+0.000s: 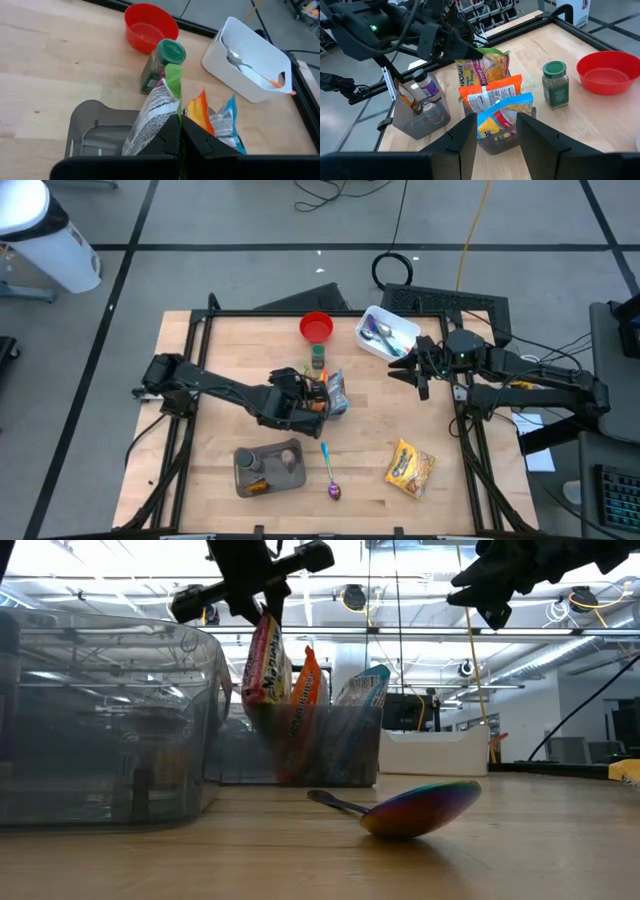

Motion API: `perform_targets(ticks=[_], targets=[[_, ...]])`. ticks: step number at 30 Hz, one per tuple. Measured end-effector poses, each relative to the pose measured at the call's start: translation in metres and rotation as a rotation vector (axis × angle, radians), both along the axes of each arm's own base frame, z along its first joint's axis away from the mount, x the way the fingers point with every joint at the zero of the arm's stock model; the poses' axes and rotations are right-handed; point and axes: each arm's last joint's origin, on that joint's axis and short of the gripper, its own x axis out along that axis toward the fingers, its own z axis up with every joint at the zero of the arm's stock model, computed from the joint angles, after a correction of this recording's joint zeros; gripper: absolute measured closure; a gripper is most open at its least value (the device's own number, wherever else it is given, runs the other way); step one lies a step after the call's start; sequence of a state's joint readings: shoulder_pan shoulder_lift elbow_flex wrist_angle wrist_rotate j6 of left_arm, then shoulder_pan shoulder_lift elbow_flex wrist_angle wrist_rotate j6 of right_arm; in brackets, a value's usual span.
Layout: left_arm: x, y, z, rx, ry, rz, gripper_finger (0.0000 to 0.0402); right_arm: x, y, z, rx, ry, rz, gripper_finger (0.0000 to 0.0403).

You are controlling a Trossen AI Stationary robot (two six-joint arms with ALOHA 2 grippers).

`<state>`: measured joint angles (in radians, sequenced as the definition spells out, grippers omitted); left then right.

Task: Pick & Place Food Item
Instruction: Put the green noodle pack into the top black bin

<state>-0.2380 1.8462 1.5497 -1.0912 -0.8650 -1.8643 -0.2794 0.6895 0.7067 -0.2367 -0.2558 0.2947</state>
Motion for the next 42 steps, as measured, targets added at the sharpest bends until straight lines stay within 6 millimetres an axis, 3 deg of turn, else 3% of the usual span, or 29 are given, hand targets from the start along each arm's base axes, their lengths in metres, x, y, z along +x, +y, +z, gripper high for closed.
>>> perform_targets(ticks=[6,18,34,42], targets=[[0.003,0.013,0.001,0.039,0.003,0.021,0.0401,0.000,0.000,0.000,0.000,0.000,0.000,0.0273],[0.022,0.028,0.005,0.045,-0.007,-0.098,0.0401,0.000,-0.001,0.000,-0.006,0.001,-0.021,0.0273],[0.016,0.007,-0.025,0.018,-0.066,-0.113,0.0401,0.000,-0.001,0.000,-0.037,0.004,-0.038,0.0273],[0.016,0.005,-0.041,0.019,-0.117,-0.111,0.0401,0.001,-0.002,-0.001,-0.038,0.009,-0.040,0.0273]])
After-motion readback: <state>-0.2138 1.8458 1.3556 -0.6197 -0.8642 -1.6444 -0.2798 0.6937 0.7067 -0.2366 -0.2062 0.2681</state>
